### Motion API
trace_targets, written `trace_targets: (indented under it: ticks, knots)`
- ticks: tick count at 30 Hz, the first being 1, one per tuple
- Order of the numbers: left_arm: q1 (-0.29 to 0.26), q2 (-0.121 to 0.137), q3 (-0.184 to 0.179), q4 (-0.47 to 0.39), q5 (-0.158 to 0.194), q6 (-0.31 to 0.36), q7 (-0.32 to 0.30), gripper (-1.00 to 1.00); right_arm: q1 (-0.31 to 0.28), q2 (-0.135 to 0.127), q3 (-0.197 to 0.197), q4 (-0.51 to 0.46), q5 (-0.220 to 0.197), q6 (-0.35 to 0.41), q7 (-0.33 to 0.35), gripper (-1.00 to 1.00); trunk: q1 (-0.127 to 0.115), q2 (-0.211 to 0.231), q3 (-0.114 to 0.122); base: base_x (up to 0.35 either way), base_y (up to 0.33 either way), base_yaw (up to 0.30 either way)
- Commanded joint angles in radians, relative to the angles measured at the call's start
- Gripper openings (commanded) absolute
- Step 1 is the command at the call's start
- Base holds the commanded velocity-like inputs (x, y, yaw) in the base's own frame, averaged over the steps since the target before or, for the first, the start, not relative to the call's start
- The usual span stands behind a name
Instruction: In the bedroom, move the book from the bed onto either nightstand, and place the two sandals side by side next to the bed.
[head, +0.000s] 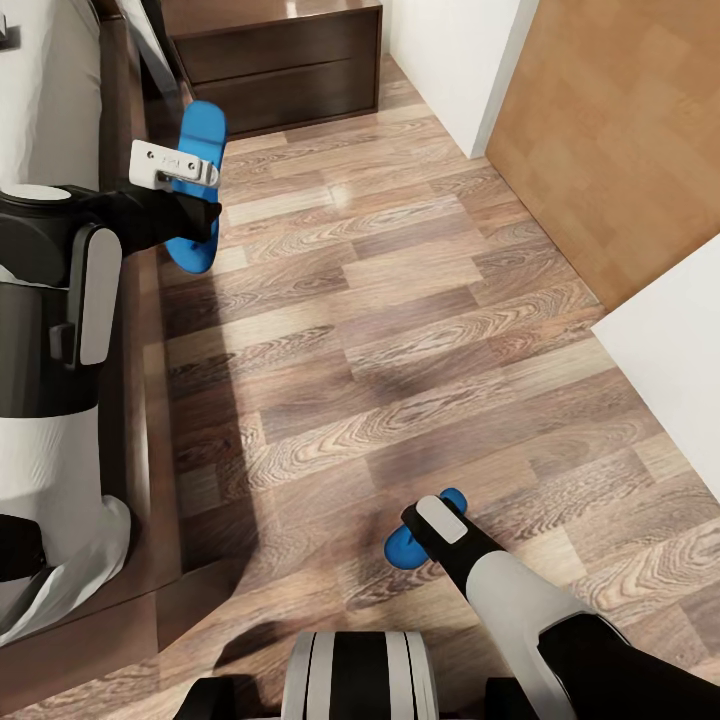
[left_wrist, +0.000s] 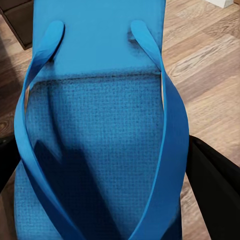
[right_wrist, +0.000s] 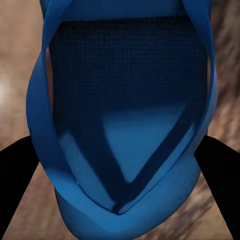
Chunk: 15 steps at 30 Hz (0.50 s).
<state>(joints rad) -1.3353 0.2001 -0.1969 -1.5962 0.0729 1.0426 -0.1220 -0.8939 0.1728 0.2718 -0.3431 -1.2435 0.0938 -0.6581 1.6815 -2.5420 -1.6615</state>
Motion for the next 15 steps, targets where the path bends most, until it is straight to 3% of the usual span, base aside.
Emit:
trace_targets:
  ticks: [1, 6, 15]
  knots:
    - [-0.001, 0.001, -0.001, -0.001, 0.007, 0.005, 0.004, -1.00, 0.000, -0.001, 0.007, -0.002, 0.004, 0.006, -0.005, -1.00, 0.000, 0.000, -0.001, 0.000, 0.000, 0.000]
    - [-0.001, 0.001, -0.001, -0.001, 0.007, 0.005, 0.004, -1.00, 0.000, -0.001, 0.007, -0.002, 0.004, 0.006, -0.005, -1.00, 0.000, 0.000, -0.001, 0.000, 0.000, 0.000]
    - [-0.001, 0.008, -0.001, -0.001, 0.007, 0.005, 0.004, -1.00, -0.001, -0.001, 0.009, -0.001, 0.004, 0.007, -0.005, -1.00, -0.004, 0.002, 0.034, 0.000, 0.000, 0.000]
